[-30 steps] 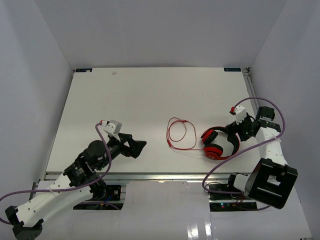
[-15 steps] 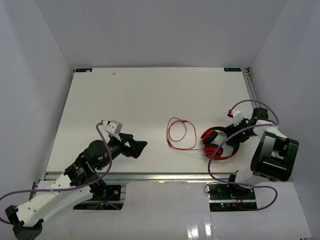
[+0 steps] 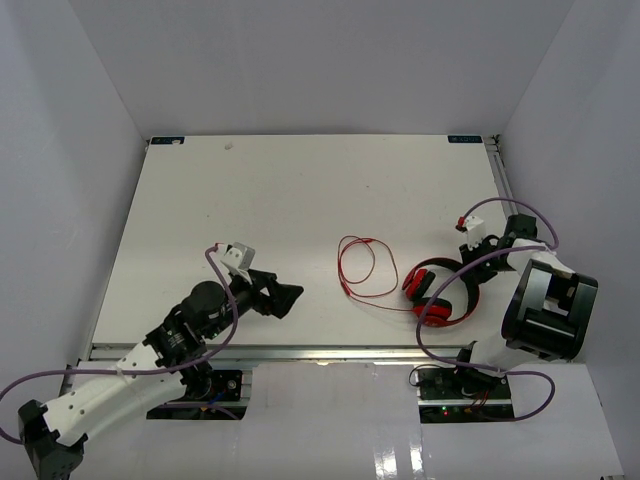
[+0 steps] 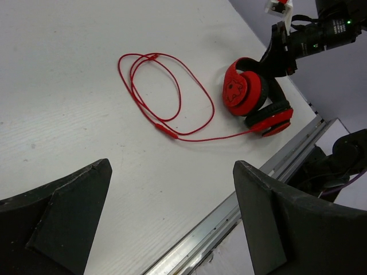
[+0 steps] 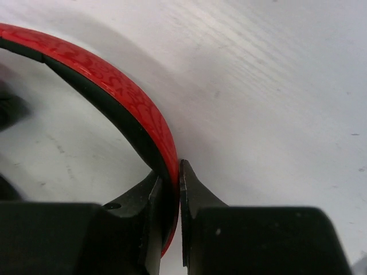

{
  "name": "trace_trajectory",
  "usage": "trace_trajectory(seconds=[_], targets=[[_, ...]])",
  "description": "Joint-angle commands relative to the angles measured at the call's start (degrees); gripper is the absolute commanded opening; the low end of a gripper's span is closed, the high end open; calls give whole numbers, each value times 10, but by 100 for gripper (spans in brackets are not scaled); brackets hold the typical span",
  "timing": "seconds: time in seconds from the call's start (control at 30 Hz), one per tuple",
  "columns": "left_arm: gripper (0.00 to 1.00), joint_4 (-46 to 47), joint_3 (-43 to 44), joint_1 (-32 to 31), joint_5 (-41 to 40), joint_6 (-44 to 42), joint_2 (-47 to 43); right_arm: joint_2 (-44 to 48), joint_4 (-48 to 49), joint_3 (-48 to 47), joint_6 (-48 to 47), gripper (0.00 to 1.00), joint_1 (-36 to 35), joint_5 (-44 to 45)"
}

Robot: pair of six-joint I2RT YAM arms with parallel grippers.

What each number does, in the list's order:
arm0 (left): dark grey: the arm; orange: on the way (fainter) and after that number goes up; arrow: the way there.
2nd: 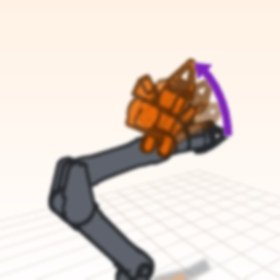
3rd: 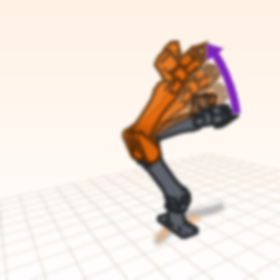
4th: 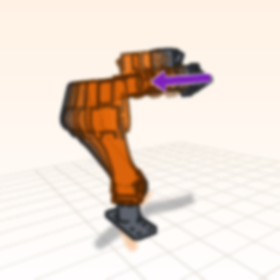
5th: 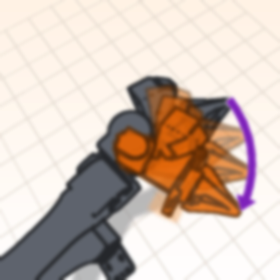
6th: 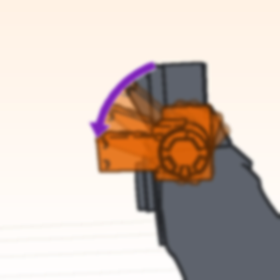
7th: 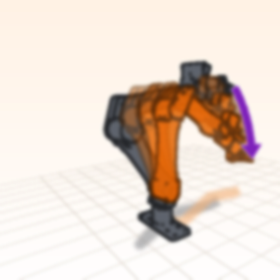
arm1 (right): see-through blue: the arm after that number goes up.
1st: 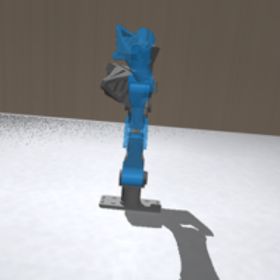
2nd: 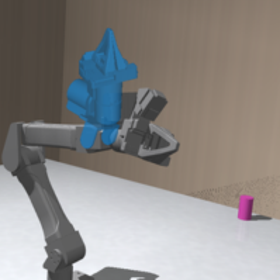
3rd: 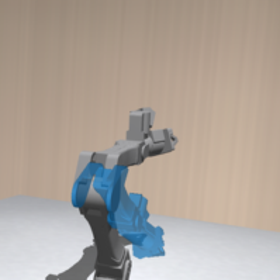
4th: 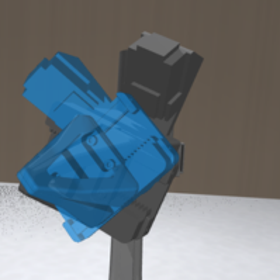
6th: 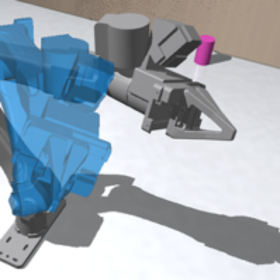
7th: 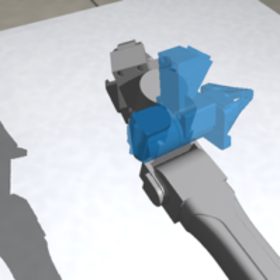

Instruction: Wrap the headphones

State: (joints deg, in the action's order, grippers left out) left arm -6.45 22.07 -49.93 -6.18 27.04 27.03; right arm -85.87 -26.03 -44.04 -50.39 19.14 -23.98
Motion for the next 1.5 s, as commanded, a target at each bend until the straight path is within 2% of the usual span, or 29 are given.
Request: trace_trajectory(seconds=[0.0, 0.17, 0.33, 0.47, 0.53, 0.63, 0.77, 0.97, 1.13, 1.37, 1.47], targets=[[98, 134, -40, 2, 72, 15, 43, 35, -127, -69, 36, 8, -5, -130], [97, 239, -43, 0, 153, -63, 144, 88, -202, -168, 123, 8, -40, -249], [98, 397, -73, -3, 234, -166, 199, 149, -161, -215, 253, 8, -111, -283], [98, 523, -104, -11, 236, -234, 253, 197, -107, -252, 345, 8, -166, -267], [98, 576, -111, -13, 243, -266, 286, 204, -93, -302, 369, 8, -184, -255], [98, 644, -101, -14, 239, -304, 347, 188, -110, -359, 383, 8, -190, -264], [98, 744, -105, -14, 176, -336, 420, 171, -142, -447, 395, 8, -190, -291], [98, 863, -58, -13, 200, -324, 542, 160, -125, -535, 456, 8, -190, -316], [98, 998, -26, -13, 166, -285, 631, 147, -88, -579, 506, 8, -190, -331], [98, 1041, 67, -25, 217, -224, 722, 144, -71, -585, 529, 8, -190, -328], [98, 1077, 86, -29, 264, -178, 760, 147, -69, -577, 528, 8, -190, -320]])
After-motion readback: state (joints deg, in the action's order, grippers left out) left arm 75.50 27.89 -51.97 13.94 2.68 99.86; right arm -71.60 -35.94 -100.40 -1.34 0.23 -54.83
